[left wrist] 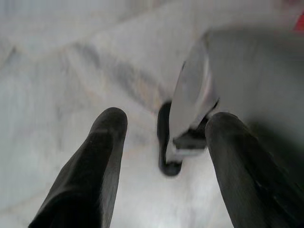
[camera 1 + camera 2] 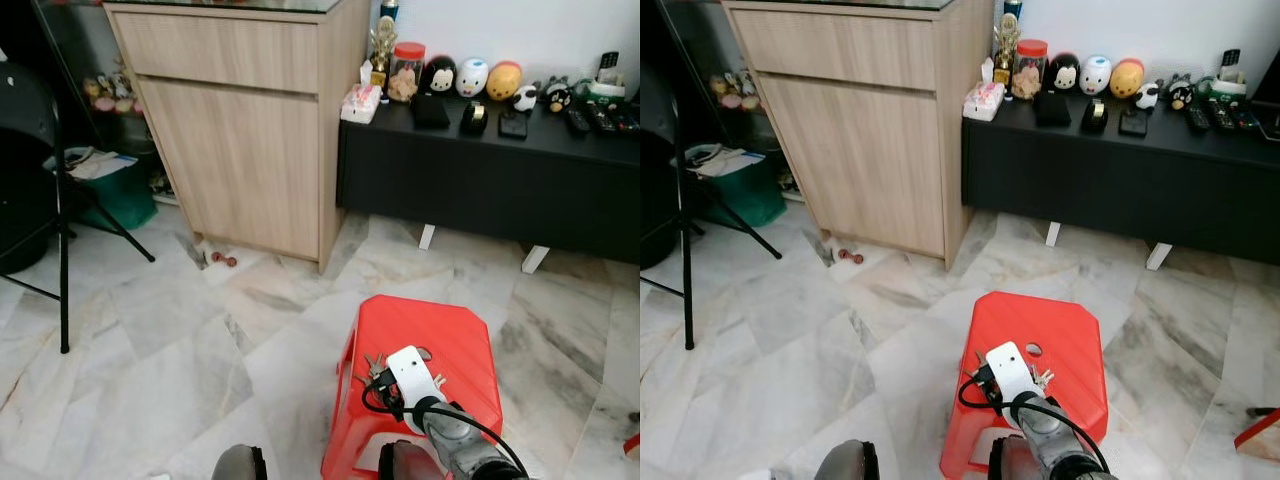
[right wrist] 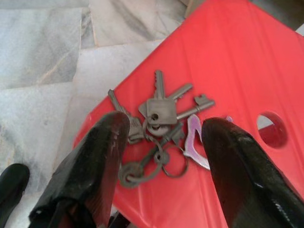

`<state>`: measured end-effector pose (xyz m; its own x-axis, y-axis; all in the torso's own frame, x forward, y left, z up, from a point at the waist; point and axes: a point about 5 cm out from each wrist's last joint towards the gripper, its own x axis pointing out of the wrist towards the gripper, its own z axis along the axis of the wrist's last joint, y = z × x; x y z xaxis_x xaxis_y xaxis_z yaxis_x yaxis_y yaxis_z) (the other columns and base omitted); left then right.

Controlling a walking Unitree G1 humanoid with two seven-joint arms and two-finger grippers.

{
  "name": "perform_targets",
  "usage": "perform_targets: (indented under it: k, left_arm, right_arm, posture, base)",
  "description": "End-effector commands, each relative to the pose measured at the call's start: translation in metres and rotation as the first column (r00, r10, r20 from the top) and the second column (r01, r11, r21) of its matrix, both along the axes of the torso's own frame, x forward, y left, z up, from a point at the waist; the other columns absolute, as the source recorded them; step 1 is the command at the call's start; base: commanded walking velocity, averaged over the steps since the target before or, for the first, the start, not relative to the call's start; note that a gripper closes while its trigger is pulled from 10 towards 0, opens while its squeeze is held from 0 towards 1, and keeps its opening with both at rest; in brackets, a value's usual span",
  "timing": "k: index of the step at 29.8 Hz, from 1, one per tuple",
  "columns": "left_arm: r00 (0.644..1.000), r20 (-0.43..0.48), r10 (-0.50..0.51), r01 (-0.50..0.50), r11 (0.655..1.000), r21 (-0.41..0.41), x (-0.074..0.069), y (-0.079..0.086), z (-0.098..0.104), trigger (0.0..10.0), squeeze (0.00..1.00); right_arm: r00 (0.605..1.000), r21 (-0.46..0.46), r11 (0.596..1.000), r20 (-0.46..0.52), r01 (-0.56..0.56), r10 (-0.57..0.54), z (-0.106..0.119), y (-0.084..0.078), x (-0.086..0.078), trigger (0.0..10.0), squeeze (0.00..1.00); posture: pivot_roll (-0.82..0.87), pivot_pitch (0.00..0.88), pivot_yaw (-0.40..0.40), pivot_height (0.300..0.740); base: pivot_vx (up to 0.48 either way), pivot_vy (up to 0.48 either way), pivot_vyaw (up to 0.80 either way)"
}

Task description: Hang keys on a hook

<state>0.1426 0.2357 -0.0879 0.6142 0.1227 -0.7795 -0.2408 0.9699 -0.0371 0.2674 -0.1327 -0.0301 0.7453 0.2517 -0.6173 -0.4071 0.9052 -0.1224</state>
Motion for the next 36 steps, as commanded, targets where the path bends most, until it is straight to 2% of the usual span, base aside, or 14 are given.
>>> perform_targets:
  k: [1,9,16,28,36]
  left_arm:
    - [1.0,0.003,0.004,-0.004,1.0,-0.005,-0.004,-0.001,-0.001,10.0,0.0]
    - [0.997,0.073,-0.028,0.029,1.0,-0.011,-0.001,-0.008,0.001,10.0,0.0]
    - [0.991,0.129,-0.028,0.029,1.0,-0.006,-0.004,-0.011,0.003,10.0,0.0]
    - [0.977,0.213,-0.022,0.021,1.0,0.009,-0.004,-0.015,0.009,10.0,0.0]
    - [0.97,0.241,-0.025,0.023,1.0,0.012,-0.002,-0.021,0.012,10.0,0.0]
  right_arm:
    - [1.0,-0.005,1.0,-0.009,0.005,-0.005,0.0,-0.001,0.0,10.0,0.0]
    - [0.998,0.021,0.999,0.047,0.046,-0.047,0.009,-0.008,0.01,10.0,0.0]
    - [0.997,0.005,0.999,0.074,0.038,-0.038,0.018,-0.012,0.02,10.0,0.0]
    - [0.99,0.029,0.999,0.135,-0.043,0.039,0.04,-0.007,0.042,10.0,0.0]
    - [0.989,0.04,0.997,0.13,-0.073,0.067,0.047,0.0,0.048,10.0,0.0]
  posture:
    - [0.07,0.132,-0.028,0.612]
    - [0.09,0.184,-0.038,0.612]
    - [0.09,0.218,-0.054,0.612]
    - [0.1,0.249,-0.077,0.612]
    - [0.1,0.262,-0.082,0.612]
  base:
    - [0.0,0.0,0.0]
    - [0.0,0.0,0.0]
    - [0.0,0.0,0.0]
    - [0.0,0.0,0.0]
    - [0.0,0.0,0.0]
